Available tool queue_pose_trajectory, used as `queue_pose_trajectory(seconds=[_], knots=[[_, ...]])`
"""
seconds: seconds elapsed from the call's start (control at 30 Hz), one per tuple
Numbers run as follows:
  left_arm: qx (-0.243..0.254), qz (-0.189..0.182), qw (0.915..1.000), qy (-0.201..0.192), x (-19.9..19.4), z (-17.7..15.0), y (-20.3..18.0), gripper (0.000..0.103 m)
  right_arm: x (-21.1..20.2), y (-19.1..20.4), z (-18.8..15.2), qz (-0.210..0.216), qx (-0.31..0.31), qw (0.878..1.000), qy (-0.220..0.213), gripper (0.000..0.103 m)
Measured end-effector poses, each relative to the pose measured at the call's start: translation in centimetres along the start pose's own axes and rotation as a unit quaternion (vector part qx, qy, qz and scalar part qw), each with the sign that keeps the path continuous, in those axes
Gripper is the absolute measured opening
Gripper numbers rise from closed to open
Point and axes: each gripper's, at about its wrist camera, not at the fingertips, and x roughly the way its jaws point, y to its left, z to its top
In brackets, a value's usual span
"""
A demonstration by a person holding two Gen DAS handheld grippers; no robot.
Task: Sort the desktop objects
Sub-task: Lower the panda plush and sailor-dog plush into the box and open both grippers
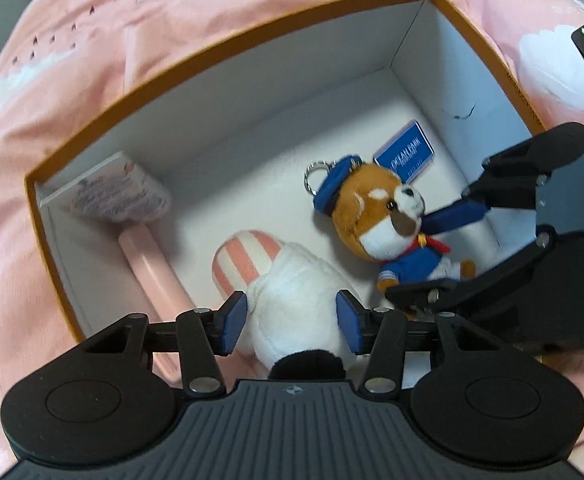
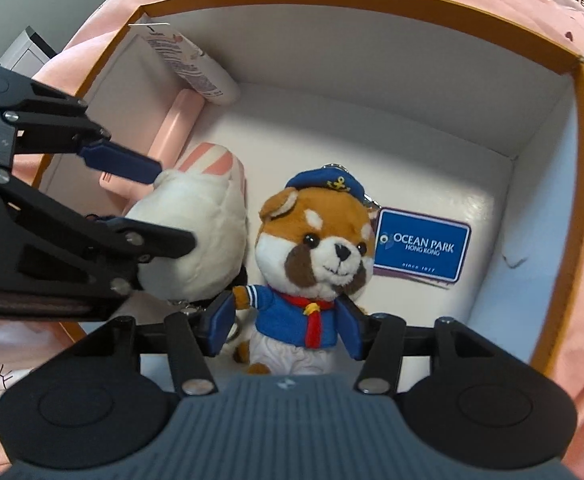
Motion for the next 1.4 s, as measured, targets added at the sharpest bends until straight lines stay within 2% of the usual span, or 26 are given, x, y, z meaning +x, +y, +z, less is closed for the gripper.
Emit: queue_pose_trajectory(seconds=[0.03,0.1,0.2,0.23,0.27,0.43,0.57,0.8,1.0,1.17,1.3,1.4], knots=[[0.0,-0.004,1.0,0.002,-0.1,-0.3,0.1,0.053,0.1,0.0,0.0,0.003,0.0,1.0,-0.001,0.057],[0.005,-0.012,0.9999,0.003,-0.5,-1.2,0.7,0.041,0.3,-0.2,0.1,0.014,0.004,1.0,-0.006,0.054],[0.011,-0.025,0.9996,0.002,-0.8,-2.3,1.3,0.042,0.2,-0.5,0.2,0.043,0.019,0.999,-0.013,0.042],[0.015,-0.026,0.9995,0.0,-0.9,-2.6,1.4,0.041,0.1,-0.7,0.3,0.057,0.029,0.998,-0.014,0.019],[0.016,-0.028,0.9995,-0.002,-1.0,-2.8,1.6,0.042,0.3,-0.9,0.4,0.068,0.043,0.997,-0.009,0.018],[-0.004,-0.046,0.9987,-0.024,-1.6,-3.6,2.9,0.049,1.1,-1.4,0.5,0.081,0.076,0.994,-0.004,0.019],[-0.019,-0.057,0.998,-0.019,-1.4,-2.8,3.1,0.049,1.4,-0.6,-0.1,0.097,0.065,0.993,0.017,0.019],[-0.003,-0.018,0.9996,-0.019,-0.8,-2.5,1.6,0.05,1.7,0.2,-0.2,0.078,0.06,0.995,0.012,0.019],[-0.019,-0.013,0.9991,-0.036,-2.3,-2.8,2.0,0.052,0.4,1.0,-0.5,0.059,0.045,0.997,-0.007,0.025],[-0.021,-0.006,0.9956,-0.091,-5.5,-4.4,1.7,0.052,-0.8,1.8,-0.7,0.035,0.028,0.998,-0.036,0.03],[-0.033,-0.007,0.9858,-0.164,-6.5,-6.3,1.1,0.052,-3.0,2.4,-1.6,0.024,0.01,0.996,-0.08,0.036],[-0.03,-0.019,0.9786,-0.203,-8.4,-7.4,0.0,0.052,-5.2,2.6,-2.7,0.02,0.01,0.993,-0.114,0.036]])
